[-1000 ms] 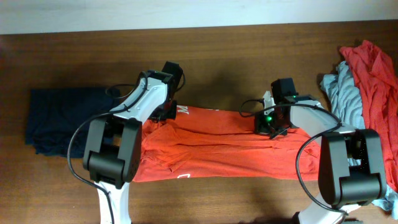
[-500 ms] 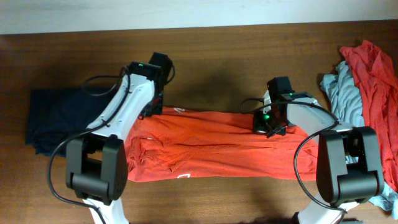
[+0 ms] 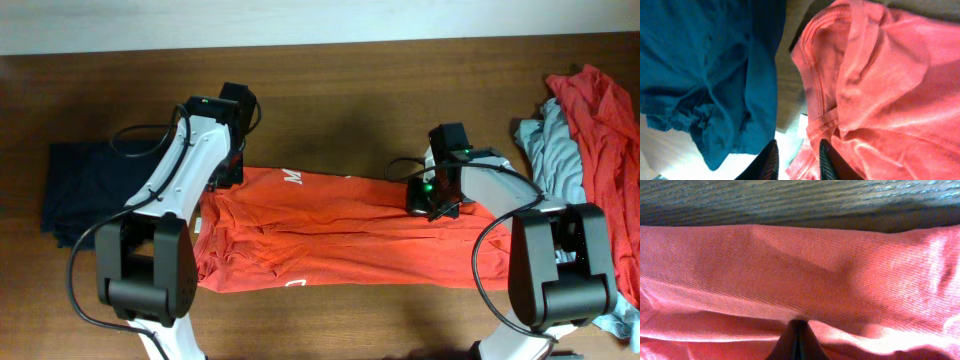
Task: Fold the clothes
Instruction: 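Pull the folded shirt edges to straighten it with both grippers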
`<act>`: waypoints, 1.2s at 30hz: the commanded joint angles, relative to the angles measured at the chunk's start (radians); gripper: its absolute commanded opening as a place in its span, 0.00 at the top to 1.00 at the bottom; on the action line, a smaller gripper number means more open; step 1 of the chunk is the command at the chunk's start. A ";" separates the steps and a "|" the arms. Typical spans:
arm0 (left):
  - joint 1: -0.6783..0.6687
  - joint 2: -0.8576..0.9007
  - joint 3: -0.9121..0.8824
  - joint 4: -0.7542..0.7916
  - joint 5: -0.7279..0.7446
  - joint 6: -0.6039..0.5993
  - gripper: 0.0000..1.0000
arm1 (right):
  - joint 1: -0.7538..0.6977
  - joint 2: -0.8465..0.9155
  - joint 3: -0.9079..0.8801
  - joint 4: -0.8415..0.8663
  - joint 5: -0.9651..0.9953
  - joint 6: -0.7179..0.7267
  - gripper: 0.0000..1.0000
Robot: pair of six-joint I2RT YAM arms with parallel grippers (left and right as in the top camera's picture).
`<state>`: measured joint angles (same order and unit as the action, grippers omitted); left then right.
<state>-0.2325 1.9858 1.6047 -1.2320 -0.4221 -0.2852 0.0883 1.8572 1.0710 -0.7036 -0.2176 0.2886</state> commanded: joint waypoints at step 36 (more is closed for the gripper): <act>0.092 -0.025 -0.131 0.220 0.189 0.078 0.98 | -0.169 -0.001 0.242 -0.210 -0.112 -0.286 0.61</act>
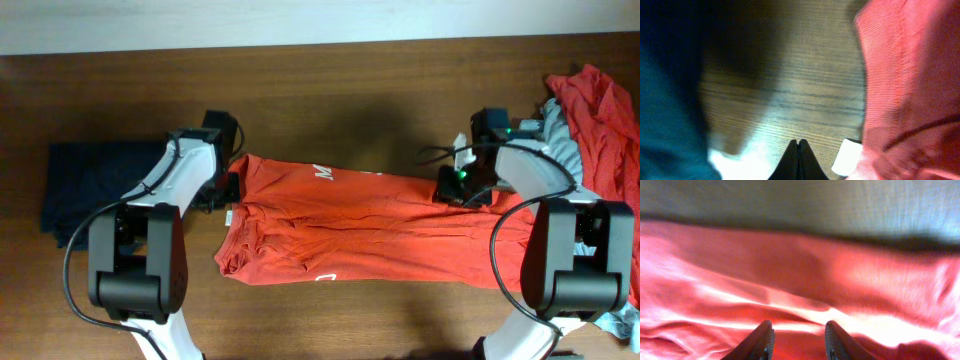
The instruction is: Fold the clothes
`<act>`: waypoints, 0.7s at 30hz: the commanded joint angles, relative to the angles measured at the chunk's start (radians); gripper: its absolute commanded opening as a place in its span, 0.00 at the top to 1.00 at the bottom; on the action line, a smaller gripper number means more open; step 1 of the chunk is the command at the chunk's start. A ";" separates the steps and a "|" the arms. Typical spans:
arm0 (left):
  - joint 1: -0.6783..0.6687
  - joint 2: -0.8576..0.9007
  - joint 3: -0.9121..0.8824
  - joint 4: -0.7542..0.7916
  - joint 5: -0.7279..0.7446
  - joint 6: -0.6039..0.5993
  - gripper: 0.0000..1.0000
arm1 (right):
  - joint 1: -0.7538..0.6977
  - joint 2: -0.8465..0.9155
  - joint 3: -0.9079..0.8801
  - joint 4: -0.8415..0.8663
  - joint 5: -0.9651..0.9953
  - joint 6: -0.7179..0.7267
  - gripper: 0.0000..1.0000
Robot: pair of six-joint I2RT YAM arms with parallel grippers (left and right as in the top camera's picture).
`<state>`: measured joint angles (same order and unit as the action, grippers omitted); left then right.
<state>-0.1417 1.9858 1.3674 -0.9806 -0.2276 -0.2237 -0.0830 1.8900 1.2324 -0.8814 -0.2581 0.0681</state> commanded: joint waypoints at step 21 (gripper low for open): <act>-0.217 0.044 0.046 0.119 0.274 0.297 0.95 | 0.003 -0.158 0.221 -0.136 -0.157 -0.064 0.53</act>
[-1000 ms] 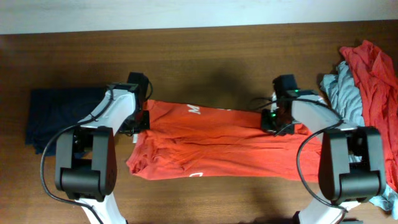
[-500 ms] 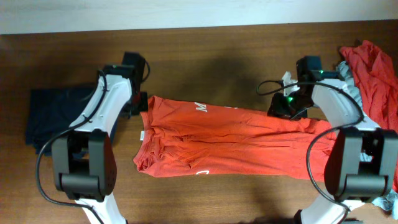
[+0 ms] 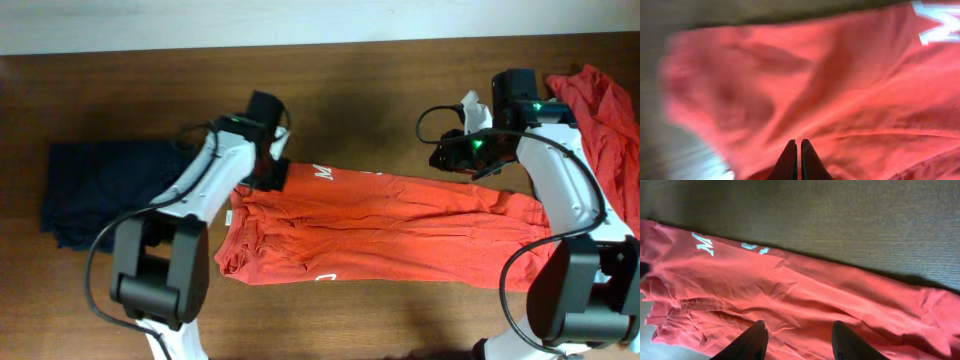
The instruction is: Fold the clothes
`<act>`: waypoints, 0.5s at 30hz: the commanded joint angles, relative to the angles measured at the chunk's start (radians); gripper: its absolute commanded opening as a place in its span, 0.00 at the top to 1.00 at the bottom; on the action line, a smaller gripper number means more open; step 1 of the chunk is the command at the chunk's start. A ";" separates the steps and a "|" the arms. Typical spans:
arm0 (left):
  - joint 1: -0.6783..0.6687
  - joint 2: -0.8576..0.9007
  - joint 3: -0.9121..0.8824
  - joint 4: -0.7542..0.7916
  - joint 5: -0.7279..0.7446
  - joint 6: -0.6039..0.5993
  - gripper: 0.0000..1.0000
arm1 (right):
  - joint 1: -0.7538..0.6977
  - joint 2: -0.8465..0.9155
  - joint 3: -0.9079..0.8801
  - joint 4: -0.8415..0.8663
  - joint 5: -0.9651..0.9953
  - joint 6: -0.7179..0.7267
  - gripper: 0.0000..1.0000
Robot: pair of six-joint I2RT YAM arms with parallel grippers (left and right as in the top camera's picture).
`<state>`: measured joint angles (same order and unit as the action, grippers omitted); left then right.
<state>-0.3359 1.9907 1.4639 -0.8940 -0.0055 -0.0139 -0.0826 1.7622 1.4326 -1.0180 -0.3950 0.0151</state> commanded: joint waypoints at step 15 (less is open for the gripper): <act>0.039 0.231 -0.106 0.275 -0.112 -0.011 1.00 | 0.003 -0.030 0.021 0.001 -0.013 -0.011 0.52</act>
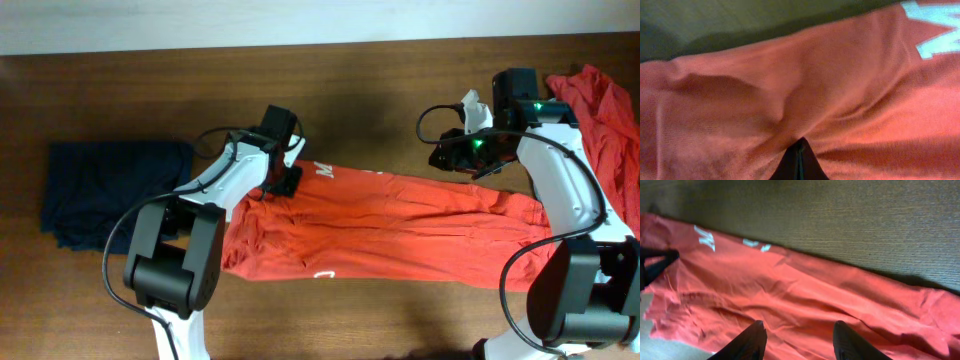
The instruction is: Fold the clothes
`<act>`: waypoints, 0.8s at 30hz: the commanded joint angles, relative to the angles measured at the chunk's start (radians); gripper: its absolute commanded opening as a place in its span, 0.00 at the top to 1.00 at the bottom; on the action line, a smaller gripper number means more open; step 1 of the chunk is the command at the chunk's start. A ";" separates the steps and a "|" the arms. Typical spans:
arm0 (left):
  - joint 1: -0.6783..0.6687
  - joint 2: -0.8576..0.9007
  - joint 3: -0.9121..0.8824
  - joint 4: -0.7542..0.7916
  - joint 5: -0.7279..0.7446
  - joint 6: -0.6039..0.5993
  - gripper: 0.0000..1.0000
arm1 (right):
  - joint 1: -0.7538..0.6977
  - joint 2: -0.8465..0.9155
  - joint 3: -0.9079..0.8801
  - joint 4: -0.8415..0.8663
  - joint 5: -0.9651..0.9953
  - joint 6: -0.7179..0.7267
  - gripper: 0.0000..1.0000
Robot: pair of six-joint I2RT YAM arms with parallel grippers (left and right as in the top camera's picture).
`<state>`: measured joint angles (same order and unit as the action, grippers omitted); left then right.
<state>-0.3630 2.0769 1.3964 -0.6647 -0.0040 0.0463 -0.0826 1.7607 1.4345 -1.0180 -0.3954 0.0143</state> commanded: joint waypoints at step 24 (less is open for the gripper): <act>0.210 0.154 0.000 0.105 -0.070 -0.139 0.99 | 0.002 0.092 -0.031 -0.063 0.370 0.106 0.23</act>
<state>-0.1375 2.1292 1.4460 -0.5297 -0.0689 -0.0803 -0.0826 1.8011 1.4220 -1.0813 -0.1856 0.0864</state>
